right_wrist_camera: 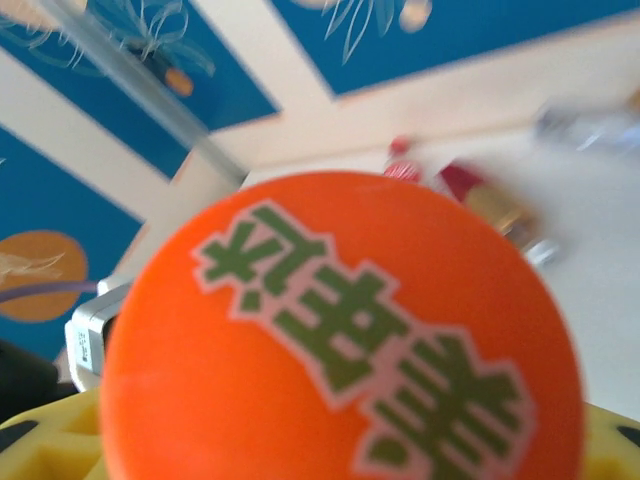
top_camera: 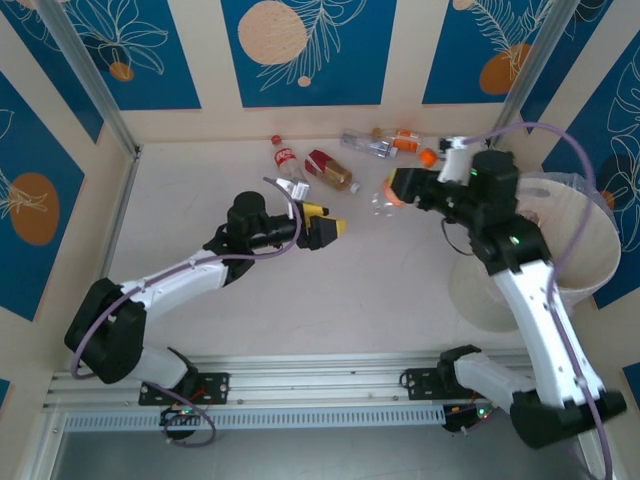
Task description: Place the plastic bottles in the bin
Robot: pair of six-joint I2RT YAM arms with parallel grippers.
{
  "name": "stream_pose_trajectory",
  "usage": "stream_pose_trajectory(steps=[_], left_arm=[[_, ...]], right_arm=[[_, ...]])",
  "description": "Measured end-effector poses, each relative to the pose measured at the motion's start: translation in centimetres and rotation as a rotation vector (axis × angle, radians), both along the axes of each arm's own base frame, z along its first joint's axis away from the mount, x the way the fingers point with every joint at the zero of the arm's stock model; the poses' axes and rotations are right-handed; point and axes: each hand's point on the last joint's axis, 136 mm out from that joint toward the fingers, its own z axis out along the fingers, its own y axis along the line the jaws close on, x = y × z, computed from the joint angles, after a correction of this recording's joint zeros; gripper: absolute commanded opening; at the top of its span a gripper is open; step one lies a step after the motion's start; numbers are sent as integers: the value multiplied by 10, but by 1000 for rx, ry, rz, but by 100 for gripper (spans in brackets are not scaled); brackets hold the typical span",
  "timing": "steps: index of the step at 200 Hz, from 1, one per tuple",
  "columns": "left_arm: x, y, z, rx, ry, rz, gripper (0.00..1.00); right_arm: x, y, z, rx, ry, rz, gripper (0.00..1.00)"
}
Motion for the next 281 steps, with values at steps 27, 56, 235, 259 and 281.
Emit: stream_pose_trajectory(steps=[27,56,235,259,281], left_arm=[[5,5,-8,26,-13,45,100],[8,6,-13,40,-8,62,100],[21,1,-37,110,36,80,100],[26,3,-38,118,36,115,100],[35,9,-42,136,41,178,100]], right_arm=[[-29,-56,47,-104,-161,-208,46],[-43,-118,62,-194,-218,-469,46],[-30,-225,-29,-170,314,-844,99],[-30,-190,1,-187,200,-752,99],[-27,-152,22,-163,111,-603,99]])
